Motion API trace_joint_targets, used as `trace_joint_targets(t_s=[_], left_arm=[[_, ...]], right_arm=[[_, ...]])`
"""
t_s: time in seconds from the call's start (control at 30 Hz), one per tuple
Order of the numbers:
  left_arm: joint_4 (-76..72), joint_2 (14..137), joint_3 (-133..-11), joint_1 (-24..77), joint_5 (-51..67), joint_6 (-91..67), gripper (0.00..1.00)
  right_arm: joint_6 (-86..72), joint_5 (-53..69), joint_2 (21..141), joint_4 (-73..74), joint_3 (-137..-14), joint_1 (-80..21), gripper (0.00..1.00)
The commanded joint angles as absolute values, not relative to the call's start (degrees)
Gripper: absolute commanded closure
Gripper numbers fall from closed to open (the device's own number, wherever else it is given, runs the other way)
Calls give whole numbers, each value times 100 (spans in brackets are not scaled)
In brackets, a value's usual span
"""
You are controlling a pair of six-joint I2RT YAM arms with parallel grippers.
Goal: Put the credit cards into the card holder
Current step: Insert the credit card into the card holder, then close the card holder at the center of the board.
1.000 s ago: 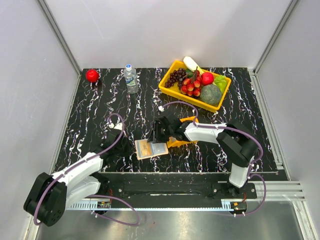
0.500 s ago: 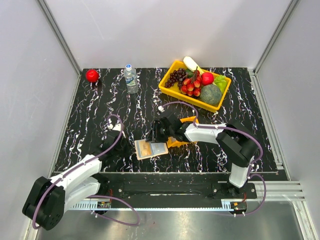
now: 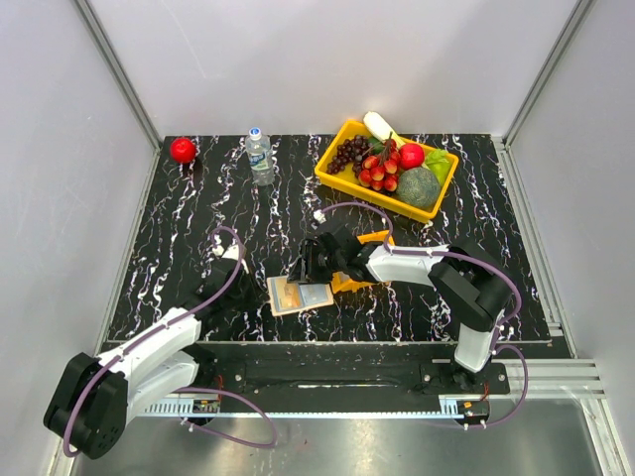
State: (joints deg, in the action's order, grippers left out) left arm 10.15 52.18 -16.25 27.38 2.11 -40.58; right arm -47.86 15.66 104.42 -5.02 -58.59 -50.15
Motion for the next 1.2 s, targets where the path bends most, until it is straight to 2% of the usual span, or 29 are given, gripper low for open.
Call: trace_joint_targets(t_s=[0.0, 0.37, 1.07, 1.17], left_arm=[[720, 5203, -1582, 2733, 150, -4078, 100], [712, 5220, -1591, 2725, 149, -4087, 100], [712, 5388, -1644, 2725, 88, -4104, 100], [703, 5405, -1644, 2716, 105, -4096, 100]], right_arm=[[-4834, 1723, 10388, -756, -5853, -5036, 54], [-4904, 1732, 10459, -835, -5933, -5036, 54], [-5071, 1916, 11267, -1098, -5915, -5141, 60], [-5062, 2117, 11320, -1212, -5941, -5177, 71]])
